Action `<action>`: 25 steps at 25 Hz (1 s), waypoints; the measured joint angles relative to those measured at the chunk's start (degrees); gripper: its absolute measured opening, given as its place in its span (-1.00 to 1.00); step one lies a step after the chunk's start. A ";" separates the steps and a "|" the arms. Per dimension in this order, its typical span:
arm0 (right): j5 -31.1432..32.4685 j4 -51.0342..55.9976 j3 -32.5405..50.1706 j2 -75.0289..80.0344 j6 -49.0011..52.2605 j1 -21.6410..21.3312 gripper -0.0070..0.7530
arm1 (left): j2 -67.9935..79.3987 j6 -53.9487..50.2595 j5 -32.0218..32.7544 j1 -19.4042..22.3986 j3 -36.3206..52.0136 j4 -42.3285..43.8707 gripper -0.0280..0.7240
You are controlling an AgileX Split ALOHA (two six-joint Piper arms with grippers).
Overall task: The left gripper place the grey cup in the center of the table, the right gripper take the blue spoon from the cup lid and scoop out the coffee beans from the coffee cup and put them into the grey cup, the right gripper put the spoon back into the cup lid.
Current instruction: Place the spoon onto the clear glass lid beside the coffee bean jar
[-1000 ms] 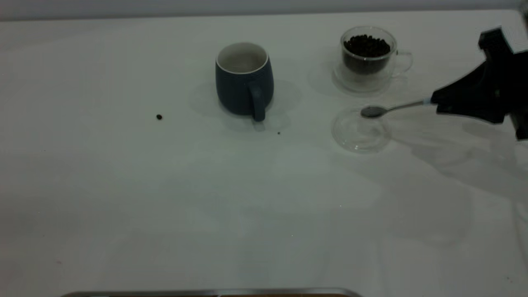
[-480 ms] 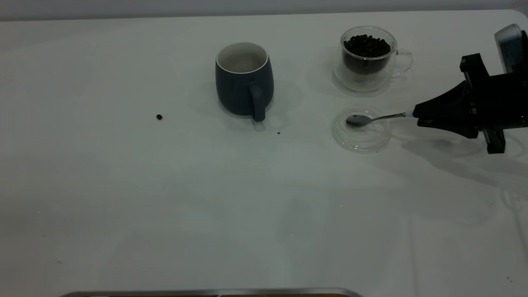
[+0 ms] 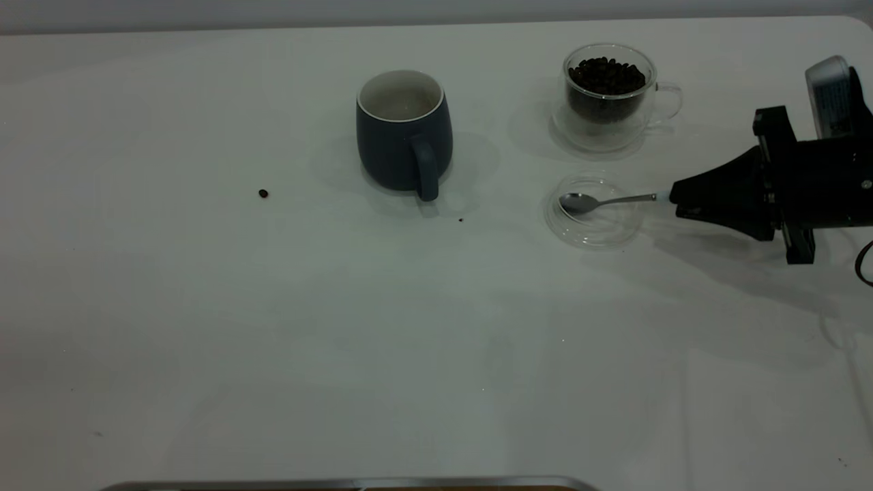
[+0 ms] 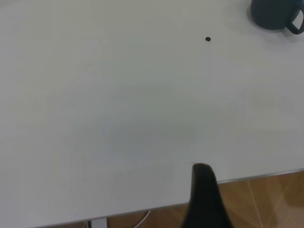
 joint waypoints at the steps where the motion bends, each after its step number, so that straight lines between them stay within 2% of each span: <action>1: 0.06 0.00 0.00 0.18 0.00 0.00 -0.71 | 0.00 0.00 0.00 0.00 0.00 0.00 0.64; 5: 0.30 0.00 0.00 0.37 0.00 0.00 -0.63 | 0.00 0.00 0.00 0.00 0.00 0.00 0.64; 7: 0.80 0.00 0.00 0.37 -0.14 0.00 -0.50 | 0.00 0.00 0.00 0.00 0.00 0.00 0.64; 15: 6.08 0.02 0.00 0.37 -0.38 0.00 0.45 | 0.00 0.00 0.00 0.00 0.00 0.00 0.64; 17: 6.26 0.02 0.00 0.37 -0.38 0.00 0.62 | 0.00 0.00 0.00 0.00 0.00 0.00 0.64; 20: 6.26 -0.27 0.00 0.37 0.00 0.00 0.72 | 0.00 0.00 0.00 0.00 0.00 0.00 0.64; 25: 5.40 -2.87 0.00 0.37 1.17 0.00 0.70 | 0.00 -0.14 0.00 0.00 0.00 0.00 0.64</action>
